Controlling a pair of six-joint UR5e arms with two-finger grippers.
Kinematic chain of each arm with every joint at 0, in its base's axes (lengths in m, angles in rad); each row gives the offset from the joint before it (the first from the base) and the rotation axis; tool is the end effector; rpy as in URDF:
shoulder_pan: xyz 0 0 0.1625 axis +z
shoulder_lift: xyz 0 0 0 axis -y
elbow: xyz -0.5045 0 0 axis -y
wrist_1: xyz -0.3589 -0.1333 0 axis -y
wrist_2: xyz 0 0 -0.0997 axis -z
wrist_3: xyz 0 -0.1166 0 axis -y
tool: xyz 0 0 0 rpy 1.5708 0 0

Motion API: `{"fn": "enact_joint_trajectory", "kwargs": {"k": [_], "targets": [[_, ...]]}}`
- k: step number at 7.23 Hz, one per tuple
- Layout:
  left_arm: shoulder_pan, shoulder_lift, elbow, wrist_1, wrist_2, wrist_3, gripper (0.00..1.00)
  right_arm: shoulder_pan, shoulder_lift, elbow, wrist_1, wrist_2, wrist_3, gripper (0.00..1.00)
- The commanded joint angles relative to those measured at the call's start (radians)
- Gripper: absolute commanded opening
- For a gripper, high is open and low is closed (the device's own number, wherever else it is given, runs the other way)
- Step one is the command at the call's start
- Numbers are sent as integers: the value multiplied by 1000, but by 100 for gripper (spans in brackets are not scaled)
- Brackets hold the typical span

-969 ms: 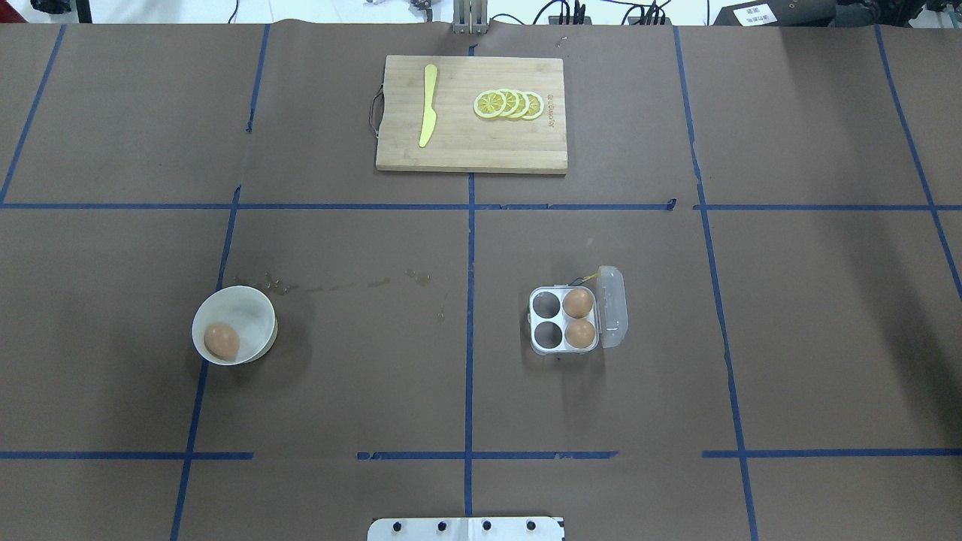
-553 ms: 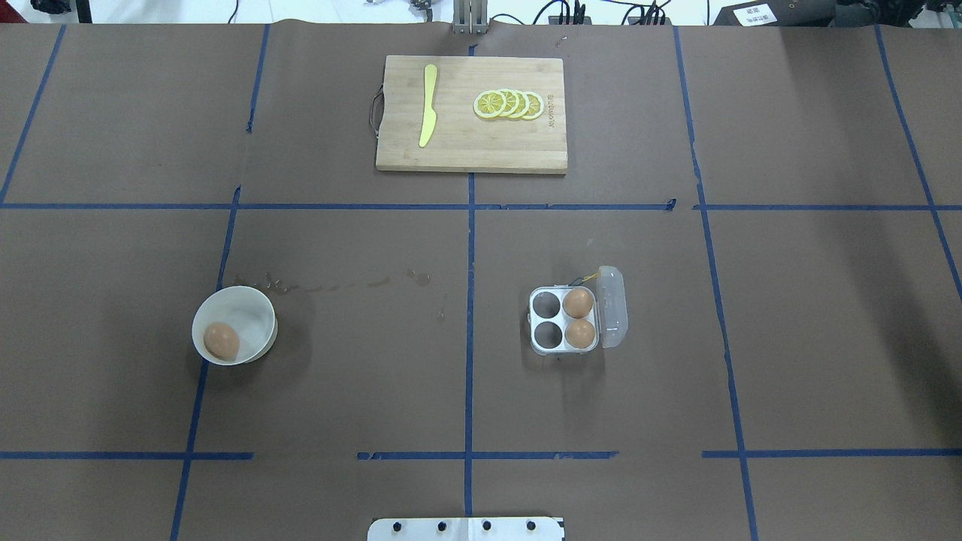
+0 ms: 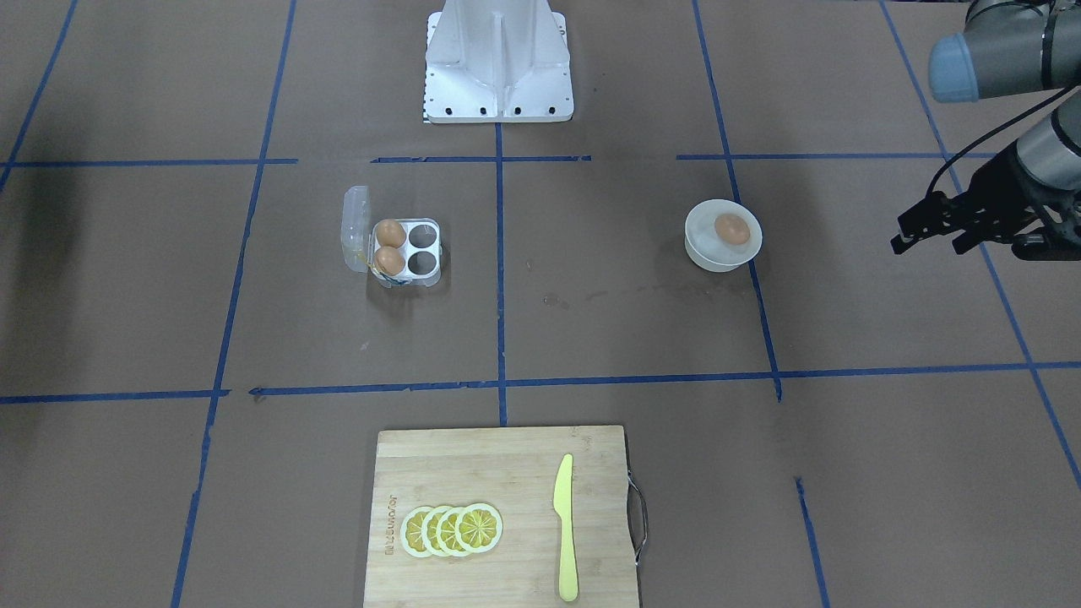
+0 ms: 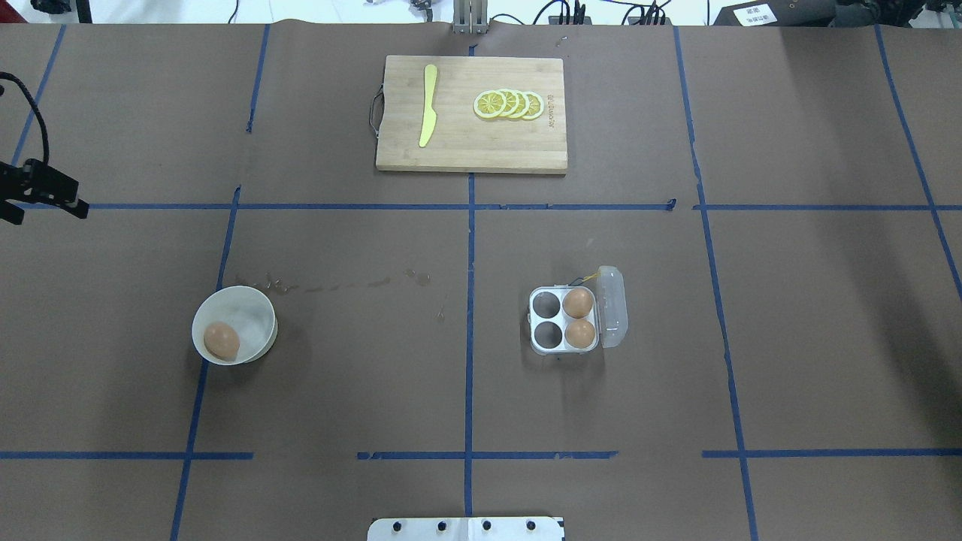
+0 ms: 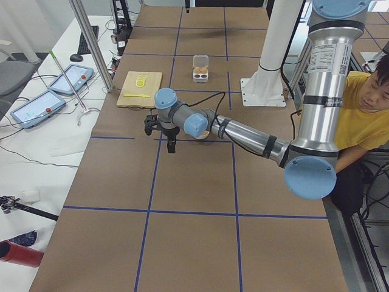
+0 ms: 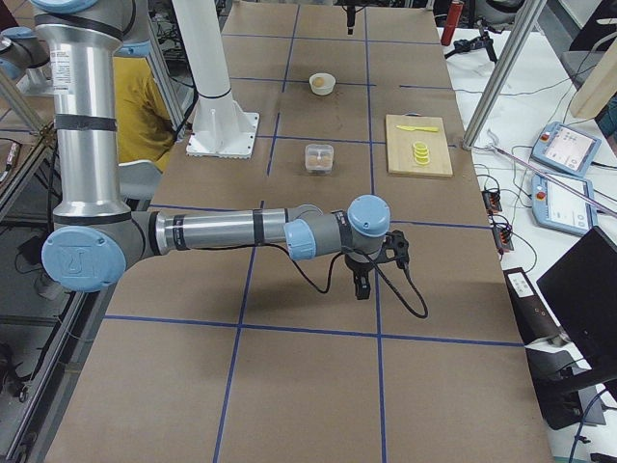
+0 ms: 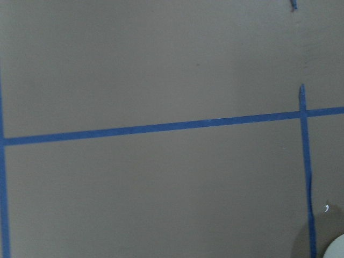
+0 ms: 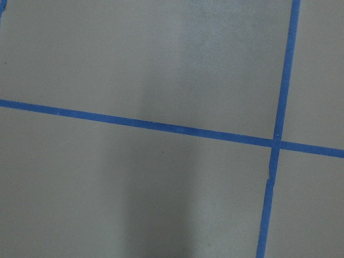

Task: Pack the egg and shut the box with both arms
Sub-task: 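Move the left gripper down over the brown egg in the white bowl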

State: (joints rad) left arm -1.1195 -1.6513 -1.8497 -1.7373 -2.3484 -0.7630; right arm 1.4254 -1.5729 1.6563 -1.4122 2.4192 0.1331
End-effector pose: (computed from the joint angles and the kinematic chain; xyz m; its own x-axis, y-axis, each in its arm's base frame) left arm 0.1737 -0.4764 0.5609 0.6131 -0.0842 -0.7855 0.0644 0.9963 -0.0565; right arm -0.0230 -0.4735 0.6881 0.6413 -0.1438 0.7537 0.0561 0.9884 0.1409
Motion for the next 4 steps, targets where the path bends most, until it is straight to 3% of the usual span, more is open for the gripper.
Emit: {"fn": "enact_joint_trajectory", "kwargs": {"k": [1, 4], "targets": [[202, -54, -26, 2, 149, -350, 98, -3, -4, -1, 12, 35, 2, 100], [318, -68, -42, 12, 179, -525, 94, -6, -4, -4, 12, 38, 0, 100]]}}
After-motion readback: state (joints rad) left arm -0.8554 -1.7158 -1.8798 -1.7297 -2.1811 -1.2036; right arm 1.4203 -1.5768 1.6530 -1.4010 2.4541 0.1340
